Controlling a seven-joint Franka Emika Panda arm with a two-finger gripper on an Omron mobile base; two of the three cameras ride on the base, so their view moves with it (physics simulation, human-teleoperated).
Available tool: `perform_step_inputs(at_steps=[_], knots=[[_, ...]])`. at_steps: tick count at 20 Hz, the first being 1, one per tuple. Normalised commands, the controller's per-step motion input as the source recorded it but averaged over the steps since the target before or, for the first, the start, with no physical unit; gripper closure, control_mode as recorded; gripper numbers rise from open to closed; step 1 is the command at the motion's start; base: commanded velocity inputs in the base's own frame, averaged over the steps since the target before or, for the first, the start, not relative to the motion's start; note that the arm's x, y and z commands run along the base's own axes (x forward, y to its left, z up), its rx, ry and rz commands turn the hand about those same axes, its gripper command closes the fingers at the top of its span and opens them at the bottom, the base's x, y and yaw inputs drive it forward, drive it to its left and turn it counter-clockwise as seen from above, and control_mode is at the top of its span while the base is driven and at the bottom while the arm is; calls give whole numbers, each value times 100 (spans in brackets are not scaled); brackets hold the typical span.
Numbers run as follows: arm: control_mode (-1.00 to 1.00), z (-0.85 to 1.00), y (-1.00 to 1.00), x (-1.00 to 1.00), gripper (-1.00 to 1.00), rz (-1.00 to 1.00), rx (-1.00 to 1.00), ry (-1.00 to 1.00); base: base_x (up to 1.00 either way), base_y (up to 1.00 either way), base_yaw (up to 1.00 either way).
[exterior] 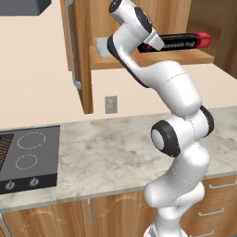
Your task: Retrieve the tupperware and aluminum foil from the cabinet and place them on the dining counter near the plate with shrimp and kebab skewer to prepare for storing leftovers.
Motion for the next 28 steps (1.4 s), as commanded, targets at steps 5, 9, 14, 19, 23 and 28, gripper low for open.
perform_step_inputs(at_steps=[5, 9, 14, 19, 23, 28], knots=[[-100, -4, -7, -100, 100, 0, -15, -18, 0, 0, 0], [-100, -14, -43, -100, 100, 0, -6, 0, 0, 0, 0], [-100, -53, -45, -100, 100, 1, -8, 4, 0, 0, 0], [-100, -48, 1, -100, 100, 15, -11, 8, 0, 0, 0], [100, -8, 7, -25, 100, 8, -4, 3, -75, 40, 31], [100, 0, 0, 0, 100, 0, 0, 0, -100, 53, 53]])
